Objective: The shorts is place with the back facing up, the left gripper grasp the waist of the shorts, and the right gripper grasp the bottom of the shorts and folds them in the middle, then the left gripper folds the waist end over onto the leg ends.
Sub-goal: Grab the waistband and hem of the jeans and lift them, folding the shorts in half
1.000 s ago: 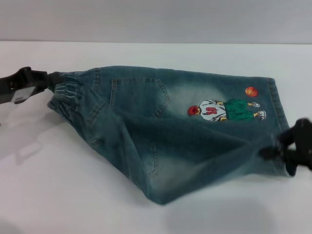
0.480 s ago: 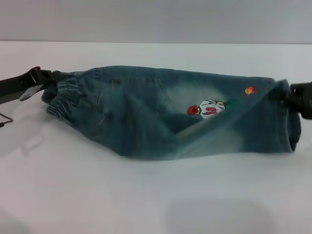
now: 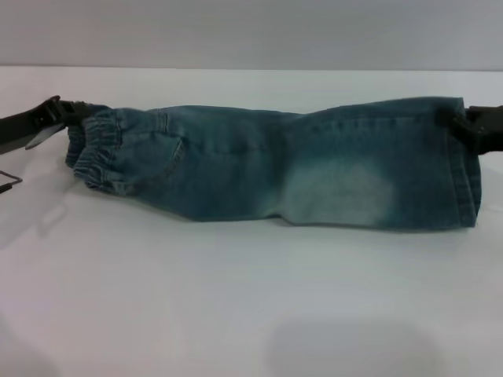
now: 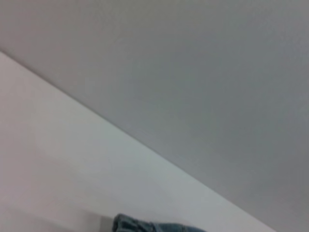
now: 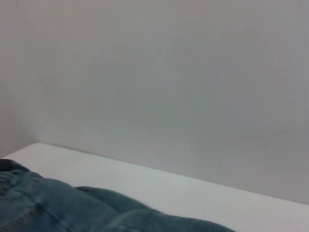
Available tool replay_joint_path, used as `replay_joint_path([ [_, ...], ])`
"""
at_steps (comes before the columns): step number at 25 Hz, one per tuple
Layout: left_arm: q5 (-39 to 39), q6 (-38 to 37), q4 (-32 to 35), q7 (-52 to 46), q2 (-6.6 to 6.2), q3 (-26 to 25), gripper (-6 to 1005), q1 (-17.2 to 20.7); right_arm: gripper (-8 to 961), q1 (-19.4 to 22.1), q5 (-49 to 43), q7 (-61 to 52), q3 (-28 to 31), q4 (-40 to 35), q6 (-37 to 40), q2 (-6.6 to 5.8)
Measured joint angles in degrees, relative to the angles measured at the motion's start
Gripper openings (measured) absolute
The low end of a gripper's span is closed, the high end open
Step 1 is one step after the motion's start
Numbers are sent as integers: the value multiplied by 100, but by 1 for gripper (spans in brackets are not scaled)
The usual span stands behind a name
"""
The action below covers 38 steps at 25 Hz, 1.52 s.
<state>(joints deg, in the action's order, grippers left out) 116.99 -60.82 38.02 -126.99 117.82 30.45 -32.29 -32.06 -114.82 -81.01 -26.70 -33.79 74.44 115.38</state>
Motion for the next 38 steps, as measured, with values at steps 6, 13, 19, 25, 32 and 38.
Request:
replay_joint_path([
  [6,-163,151,-8,54,2,39,132,-4,-1,-110,4,3,9,290,-654,39],
  [13,-431,219,-4,59,1,329,143,-123,-2,-117,5,7,39,417,-1023,50],
  [19,-471,540,-5,61,6,515,152,-325,-2,-157,81,7,21,546,-1427,123],
  [25,-503,991,-12,21,6,872,161,-510,-1,-385,106,157,-15,820,-2058,200],
  [32,-507,1254,-29,51,-1,919,171,-577,26,-615,97,173,-21,981,-2492,204],
  [38,-506,1500,-147,239,-3,919,181,-522,50,-683,50,86,-19,1030,-2689,202],
])
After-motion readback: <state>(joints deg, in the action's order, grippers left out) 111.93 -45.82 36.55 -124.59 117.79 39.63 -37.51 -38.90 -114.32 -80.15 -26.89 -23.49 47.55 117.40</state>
